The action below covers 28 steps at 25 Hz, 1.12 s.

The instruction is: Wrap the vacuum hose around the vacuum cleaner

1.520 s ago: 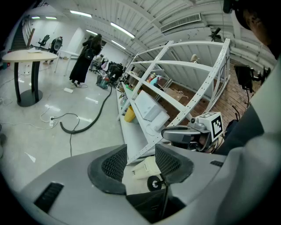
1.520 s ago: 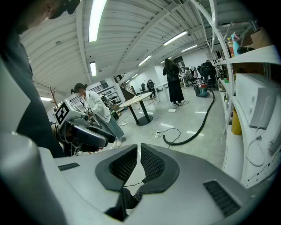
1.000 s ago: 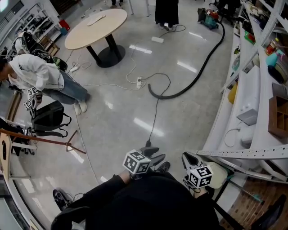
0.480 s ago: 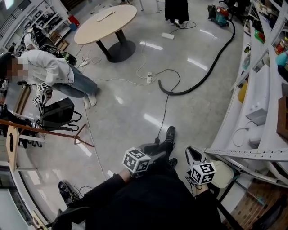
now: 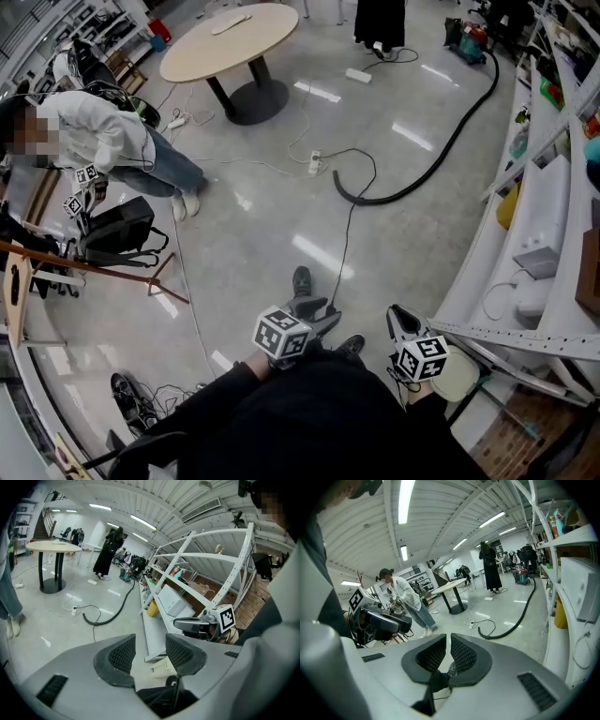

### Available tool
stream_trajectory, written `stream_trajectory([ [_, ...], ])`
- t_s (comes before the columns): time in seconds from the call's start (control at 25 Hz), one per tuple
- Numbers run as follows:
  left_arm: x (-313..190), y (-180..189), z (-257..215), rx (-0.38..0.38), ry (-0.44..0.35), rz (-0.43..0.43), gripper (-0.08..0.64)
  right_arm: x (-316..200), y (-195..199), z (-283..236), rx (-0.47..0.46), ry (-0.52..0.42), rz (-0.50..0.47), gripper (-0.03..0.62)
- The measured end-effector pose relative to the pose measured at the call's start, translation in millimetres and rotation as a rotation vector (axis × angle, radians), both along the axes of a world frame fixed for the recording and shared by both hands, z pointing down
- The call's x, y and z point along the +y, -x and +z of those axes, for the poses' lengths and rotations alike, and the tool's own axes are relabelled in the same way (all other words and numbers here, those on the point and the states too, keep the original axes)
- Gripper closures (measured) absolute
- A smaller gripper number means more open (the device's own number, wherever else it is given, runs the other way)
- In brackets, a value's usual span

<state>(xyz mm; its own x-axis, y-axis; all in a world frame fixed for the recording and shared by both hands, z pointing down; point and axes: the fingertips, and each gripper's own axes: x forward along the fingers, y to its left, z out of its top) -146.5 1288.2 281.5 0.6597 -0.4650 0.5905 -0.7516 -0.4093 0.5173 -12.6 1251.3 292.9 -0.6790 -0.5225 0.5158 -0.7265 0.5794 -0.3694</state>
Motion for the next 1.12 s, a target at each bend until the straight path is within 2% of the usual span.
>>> stream_trajectory([
  [0.16, -24, 34, 4, 0.000, -0.020, -0.020, 0.344, -33, 24, 1, 0.032, 0.008, 0.000, 0.554],
  [0.36, -52, 101, 25, 0.074, 0.039, -0.070, 0.344, -70, 79, 6, 0.080, 0.052, 0.010, 0.554],
  [0.48, -74, 144, 33, 0.103, 0.061, -0.047, 0.344, -92, 122, 0, 0.119, 0.054, 0.022, 0.554],
  [0.6, -98, 173, 35, 0.108, 0.063, 0.016, 0.344, -115, 155, -10, 0.128, 0.035, 0.059, 0.554],
  [0.88, -153, 195, 36, 0.108, 0.055, 0.100, 0.344, -149, 175, -6, 0.139, 0.049, 0.131, 0.554],
  [1.12, -199, 184, 51, 0.063, 0.055, 0.115, 0.344, -196, 170, 17, 0.120, 0.061, 0.106, 0.554],
])
